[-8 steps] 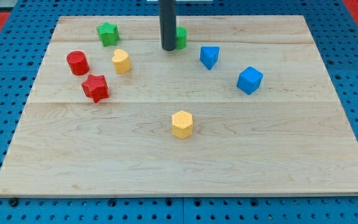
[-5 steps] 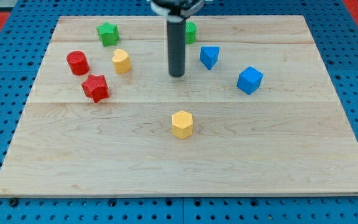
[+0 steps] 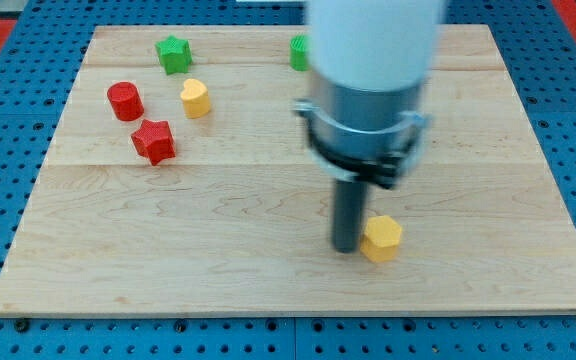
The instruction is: Move the hexagon to the top right corner of the board
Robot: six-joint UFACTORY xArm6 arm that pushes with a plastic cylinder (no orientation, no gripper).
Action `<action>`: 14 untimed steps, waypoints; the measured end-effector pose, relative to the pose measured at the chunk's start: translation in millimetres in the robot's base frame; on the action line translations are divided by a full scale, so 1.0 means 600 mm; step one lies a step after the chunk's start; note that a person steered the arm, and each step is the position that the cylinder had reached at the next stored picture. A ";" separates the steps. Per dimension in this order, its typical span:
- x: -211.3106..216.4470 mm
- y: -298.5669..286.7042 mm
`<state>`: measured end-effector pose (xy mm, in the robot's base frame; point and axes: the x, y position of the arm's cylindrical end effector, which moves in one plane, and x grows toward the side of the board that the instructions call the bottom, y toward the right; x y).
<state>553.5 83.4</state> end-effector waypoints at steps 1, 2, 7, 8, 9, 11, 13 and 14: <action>0.007 0.099; 0.009 0.150; -0.160 0.231; -0.256 0.211; -0.277 0.206; -0.268 0.133; -0.382 0.147; -0.440 0.185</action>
<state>289.5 194.3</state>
